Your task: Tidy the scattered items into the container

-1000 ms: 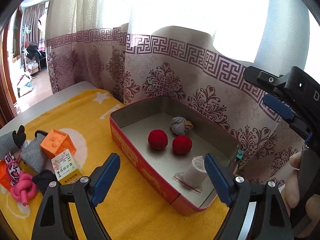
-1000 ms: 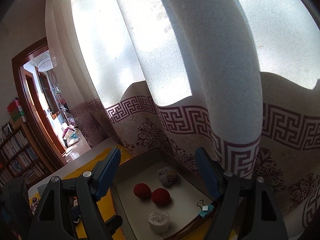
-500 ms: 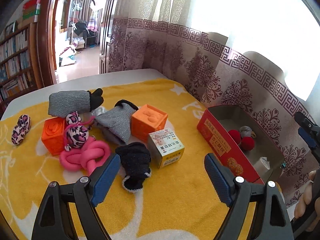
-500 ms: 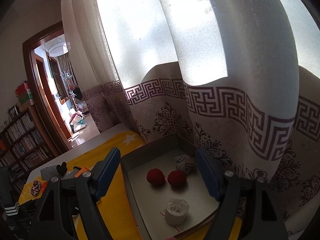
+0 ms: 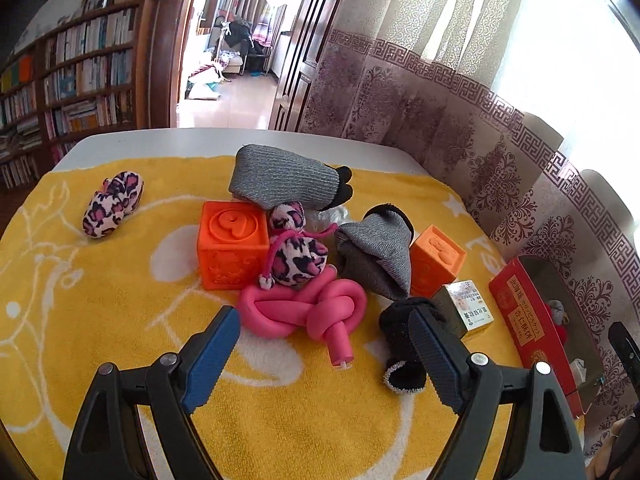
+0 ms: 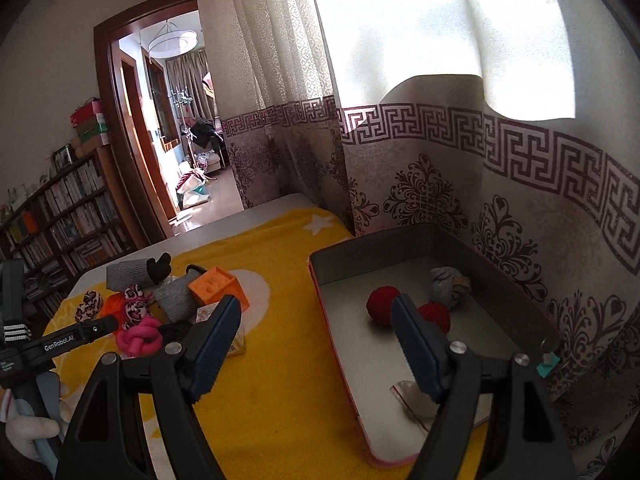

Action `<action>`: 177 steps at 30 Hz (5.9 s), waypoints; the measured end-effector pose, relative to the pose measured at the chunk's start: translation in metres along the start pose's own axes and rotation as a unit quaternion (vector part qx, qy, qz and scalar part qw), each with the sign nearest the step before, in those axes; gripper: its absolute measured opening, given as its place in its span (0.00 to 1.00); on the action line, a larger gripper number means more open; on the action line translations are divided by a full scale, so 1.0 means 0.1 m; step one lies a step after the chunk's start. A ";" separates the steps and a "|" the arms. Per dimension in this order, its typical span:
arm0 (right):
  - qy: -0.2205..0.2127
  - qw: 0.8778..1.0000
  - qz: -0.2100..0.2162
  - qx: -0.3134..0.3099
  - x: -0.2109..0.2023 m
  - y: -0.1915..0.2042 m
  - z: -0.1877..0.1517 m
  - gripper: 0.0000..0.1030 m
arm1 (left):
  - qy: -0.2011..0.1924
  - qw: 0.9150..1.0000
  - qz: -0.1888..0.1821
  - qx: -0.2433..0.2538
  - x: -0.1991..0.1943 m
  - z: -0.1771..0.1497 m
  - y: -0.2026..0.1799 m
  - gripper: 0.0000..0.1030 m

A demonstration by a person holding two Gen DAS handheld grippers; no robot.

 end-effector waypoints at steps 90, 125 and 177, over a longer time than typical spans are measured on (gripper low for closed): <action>0.194 0.979 0.022 -0.063 1.50 0.80 -0.74 0.51 | 0.051 0.999 -0.010 0.011 0.57 -0.16 0.16 0.49; 0.167 0.984 0.031 -0.046 1.35 0.78 -0.70 0.51 | 0.041 0.997 -0.001 0.059 0.67 -0.11 -0.06 0.46; 0.147 0.987 0.053 -0.028 1.24 0.74 -0.57 0.50 | 0.061 0.993 0.031 0.101 0.29 -0.41 -0.05 0.47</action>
Point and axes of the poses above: each gripper's, at about its wrist camera, not at the fingertips, and x roughly the way its jaws point, y to its left, z to its top, the point moved 8 cm from there along x, roughly the way its jaws point, and after that the axes turned 7 degrees about x, right-handed, at the moved point
